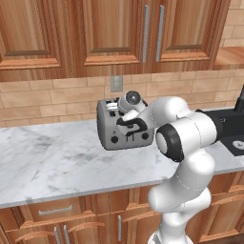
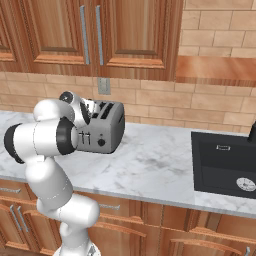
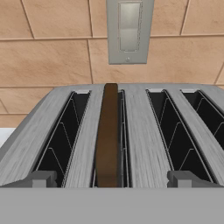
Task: Start the toaster. Once the lever pops up, take the bread to the plate on the dining counter.
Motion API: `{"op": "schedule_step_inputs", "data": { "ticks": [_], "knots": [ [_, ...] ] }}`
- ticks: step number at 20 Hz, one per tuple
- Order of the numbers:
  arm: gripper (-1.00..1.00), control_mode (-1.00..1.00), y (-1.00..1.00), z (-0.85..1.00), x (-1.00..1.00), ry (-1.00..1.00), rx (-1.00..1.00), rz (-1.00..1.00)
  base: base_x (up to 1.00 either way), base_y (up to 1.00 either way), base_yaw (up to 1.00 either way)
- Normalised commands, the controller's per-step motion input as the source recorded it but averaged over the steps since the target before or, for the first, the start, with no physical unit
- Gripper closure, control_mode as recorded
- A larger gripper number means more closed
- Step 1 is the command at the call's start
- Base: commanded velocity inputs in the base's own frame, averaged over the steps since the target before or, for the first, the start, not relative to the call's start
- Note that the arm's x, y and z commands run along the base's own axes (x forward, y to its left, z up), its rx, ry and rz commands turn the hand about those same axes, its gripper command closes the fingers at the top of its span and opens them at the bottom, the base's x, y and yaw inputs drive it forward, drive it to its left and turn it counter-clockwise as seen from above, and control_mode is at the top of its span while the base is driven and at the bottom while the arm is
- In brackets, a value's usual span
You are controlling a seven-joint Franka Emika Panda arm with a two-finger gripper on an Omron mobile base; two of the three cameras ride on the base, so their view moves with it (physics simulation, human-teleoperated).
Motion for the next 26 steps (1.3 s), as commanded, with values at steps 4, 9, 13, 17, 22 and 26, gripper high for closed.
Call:
{"op": "schedule_step_inputs", "data": {
  "ticks": [4, 9, 13, 17, 22, 26],
  "knots": [
    [-1.00, -1.00, 0.00, 0.00, 0.00, 0.00, 0.00, 0.00, 0.00, 0.00, 0.00],
    [-1.00, -1.00, 0.00, 0.00, 0.00, 0.00, 0.00, 0.00, 0.00, 0.00, 0.00],
    [-1.00, -1.00, 0.00, 0.00, 0.00, 0.00, 0.00, 0.00, 0.00, 0.00, 0.00],
    [-1.00, -1.00, 0.00, 0.00, 0.00, 0.00, 0.00, 0.00, 0.00, 0.00, 0.00],
    [-1.00, -1.00, 0.00, 0.00, 0.00, 0.00, 0.00, 0.00, 0.00, 0.00, 0.00],
    [-1.00, -1.00, 0.00, 0.00, 0.00, 0.00, 0.00, 0.00, 0.00, 0.00, 0.00]
  ]
}}
